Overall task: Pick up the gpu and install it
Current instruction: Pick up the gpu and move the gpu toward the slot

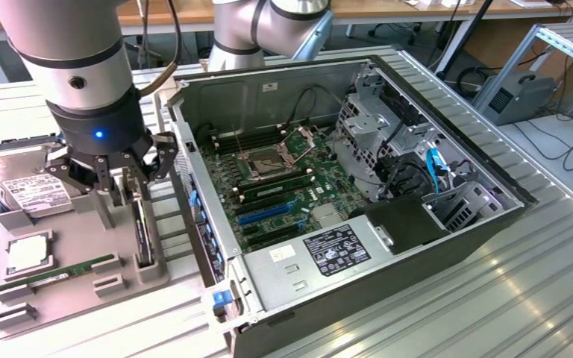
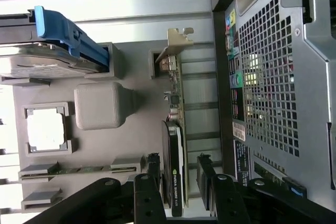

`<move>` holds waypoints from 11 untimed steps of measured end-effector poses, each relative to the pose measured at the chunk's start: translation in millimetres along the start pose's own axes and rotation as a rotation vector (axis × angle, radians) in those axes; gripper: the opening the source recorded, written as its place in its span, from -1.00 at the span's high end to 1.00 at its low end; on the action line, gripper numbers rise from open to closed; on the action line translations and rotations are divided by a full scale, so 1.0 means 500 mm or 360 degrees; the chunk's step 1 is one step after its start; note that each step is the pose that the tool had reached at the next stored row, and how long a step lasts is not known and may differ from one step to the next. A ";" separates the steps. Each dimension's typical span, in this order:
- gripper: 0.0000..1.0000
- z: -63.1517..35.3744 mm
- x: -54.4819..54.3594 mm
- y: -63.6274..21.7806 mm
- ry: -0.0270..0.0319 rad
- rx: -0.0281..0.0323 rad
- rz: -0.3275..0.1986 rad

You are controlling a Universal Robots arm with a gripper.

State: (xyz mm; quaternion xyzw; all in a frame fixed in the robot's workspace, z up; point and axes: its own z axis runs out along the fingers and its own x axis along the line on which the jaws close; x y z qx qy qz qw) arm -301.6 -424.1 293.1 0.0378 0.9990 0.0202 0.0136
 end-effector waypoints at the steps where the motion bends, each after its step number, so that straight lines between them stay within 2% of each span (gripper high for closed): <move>1: 0.16 0.003 0.000 0.003 -0.00001 0.00000 0.0000; 11: 0.16 0.033 0.001 0.004 0.00001 0.00001 0.0000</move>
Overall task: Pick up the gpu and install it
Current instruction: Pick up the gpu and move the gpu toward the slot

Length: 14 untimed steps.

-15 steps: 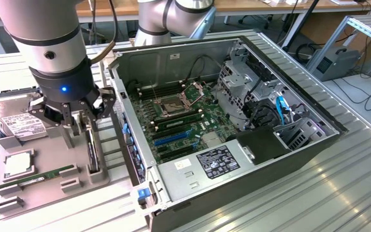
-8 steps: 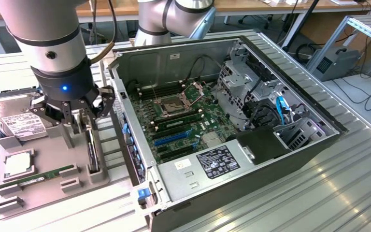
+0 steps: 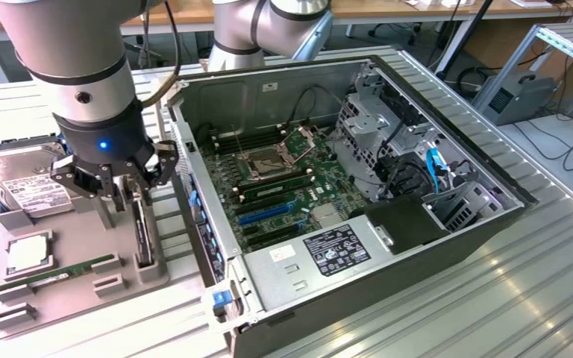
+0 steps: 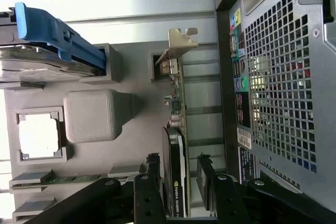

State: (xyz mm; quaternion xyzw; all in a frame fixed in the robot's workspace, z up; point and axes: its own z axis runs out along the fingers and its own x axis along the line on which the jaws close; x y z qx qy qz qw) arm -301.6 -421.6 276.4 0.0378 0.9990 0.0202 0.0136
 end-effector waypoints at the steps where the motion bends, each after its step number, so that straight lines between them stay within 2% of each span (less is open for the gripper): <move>1: 0.16 0.002 0.000 0.000 0.00001 0.00001 0.0000; 14: 0.16 0.032 0.001 -0.001 -0.00001 0.00000 0.0000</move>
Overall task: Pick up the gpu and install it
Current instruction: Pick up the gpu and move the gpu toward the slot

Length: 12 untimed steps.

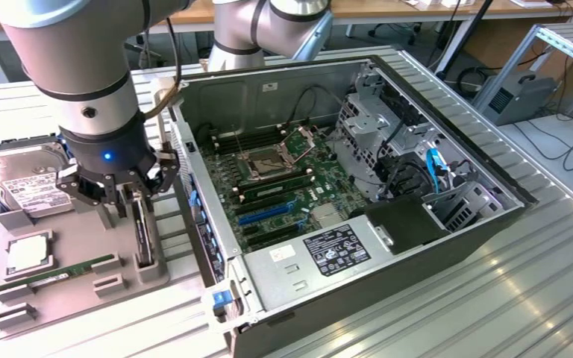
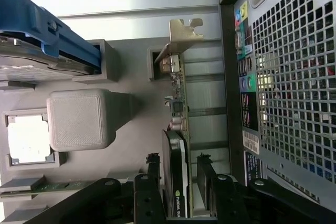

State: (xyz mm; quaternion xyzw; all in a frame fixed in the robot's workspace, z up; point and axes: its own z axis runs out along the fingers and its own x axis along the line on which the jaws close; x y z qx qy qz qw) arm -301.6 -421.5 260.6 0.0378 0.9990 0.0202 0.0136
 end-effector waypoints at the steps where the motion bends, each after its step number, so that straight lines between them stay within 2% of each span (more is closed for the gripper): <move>1: 0.16 0.002 0.000 0.000 0.00001 0.00001 0.0000; 12: 0.16 0.023 0.001 -0.001 0.00001 0.00001 0.0000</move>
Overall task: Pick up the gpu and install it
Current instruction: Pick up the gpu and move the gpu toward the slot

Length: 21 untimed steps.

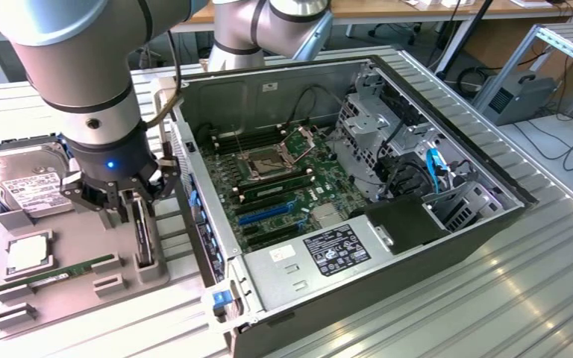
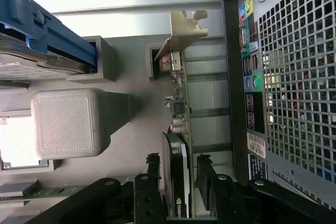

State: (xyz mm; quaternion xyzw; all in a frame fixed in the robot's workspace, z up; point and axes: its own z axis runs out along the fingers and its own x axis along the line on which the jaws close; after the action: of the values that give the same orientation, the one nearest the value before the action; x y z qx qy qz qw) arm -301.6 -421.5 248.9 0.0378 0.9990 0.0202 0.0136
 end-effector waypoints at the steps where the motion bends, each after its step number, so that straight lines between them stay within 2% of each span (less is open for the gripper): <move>1: 0.16 0.002 0.000 0.000 0.00001 0.00000 0.0000; 14: 0.16 0.013 0.000 0.000 0.00003 0.00002 0.0000; 15: 0.18 0.013 0.000 0.000 0.00003 0.00003 0.0000; 16: 0.32 0.013 0.000 0.000 0.00003 0.00002 0.0000; 17: 0.32 0.014 0.000 0.000 0.00002 0.00002 0.0000; 18: 0.44 0.014 0.000 0.000 0.00003 0.00003 0.0000; 21: 0.46 0.015 0.000 0.000 0.00003 0.00002 0.0000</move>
State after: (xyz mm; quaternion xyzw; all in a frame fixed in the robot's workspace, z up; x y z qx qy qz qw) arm -301.6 -421.4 241.4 0.0378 0.9990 0.0201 0.0135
